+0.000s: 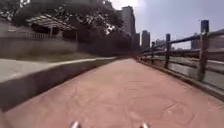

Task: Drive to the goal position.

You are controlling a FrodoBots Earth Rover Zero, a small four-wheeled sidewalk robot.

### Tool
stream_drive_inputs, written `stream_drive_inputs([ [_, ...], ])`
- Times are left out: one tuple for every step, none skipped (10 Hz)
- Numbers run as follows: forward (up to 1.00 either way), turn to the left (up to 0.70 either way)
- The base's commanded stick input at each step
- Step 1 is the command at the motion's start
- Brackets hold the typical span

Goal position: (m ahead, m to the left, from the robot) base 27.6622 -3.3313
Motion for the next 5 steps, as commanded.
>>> stream_drive_inputs([
  [0.7, 0.0],
  [0.7, 0.0],
  [0.7, 0.0],
  [0.7, 0.0],
  [0.7, 0.0],
])
